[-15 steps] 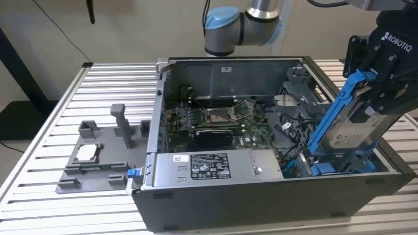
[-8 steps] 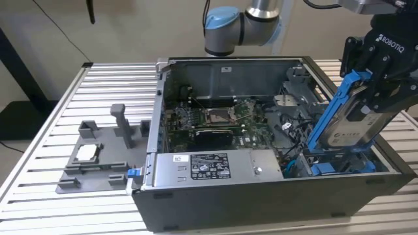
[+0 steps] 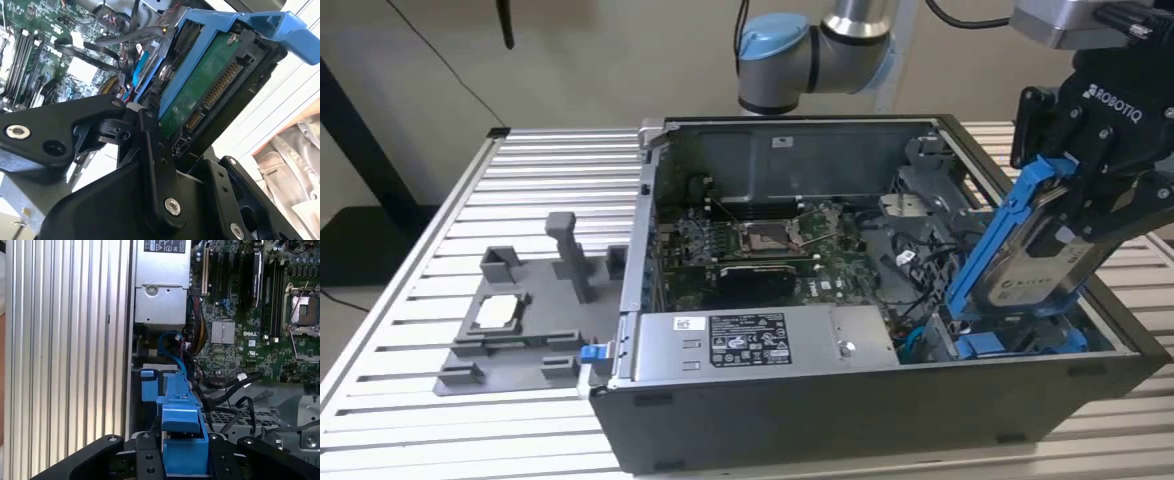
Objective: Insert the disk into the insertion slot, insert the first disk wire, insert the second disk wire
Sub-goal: 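Insert the disk into the insertion slot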
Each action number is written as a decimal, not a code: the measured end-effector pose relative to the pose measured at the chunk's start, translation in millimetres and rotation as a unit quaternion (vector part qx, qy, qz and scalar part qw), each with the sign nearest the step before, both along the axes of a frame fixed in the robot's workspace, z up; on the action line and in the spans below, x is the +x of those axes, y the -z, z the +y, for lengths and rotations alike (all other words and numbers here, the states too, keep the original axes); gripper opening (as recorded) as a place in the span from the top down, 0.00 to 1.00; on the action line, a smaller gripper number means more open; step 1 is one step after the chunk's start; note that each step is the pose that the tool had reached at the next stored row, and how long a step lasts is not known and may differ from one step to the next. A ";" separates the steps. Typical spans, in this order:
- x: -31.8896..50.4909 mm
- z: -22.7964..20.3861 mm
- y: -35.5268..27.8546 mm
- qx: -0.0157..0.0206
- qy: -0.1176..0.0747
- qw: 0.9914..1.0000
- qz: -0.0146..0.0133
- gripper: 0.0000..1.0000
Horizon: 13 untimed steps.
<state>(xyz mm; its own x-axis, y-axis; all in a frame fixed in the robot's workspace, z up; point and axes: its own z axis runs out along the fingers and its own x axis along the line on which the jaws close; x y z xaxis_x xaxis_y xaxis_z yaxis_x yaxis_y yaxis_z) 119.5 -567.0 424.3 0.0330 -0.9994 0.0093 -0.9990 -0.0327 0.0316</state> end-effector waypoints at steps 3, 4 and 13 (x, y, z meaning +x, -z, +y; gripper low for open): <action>0.0 -0.9 3.6 0.000 0.000 1.000 0.000 0.67; 0.0 -1.0 4.9 0.000 0.000 1.000 0.000 0.67; 0.0 -1.0 11.6 0.000 0.011 1.000 0.000 0.67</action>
<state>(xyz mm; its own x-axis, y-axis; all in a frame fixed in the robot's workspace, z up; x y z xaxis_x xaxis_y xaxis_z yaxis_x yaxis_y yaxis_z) 119.5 -568.0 412.7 0.0119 -0.9999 0.0094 -0.9994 -0.0116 0.0315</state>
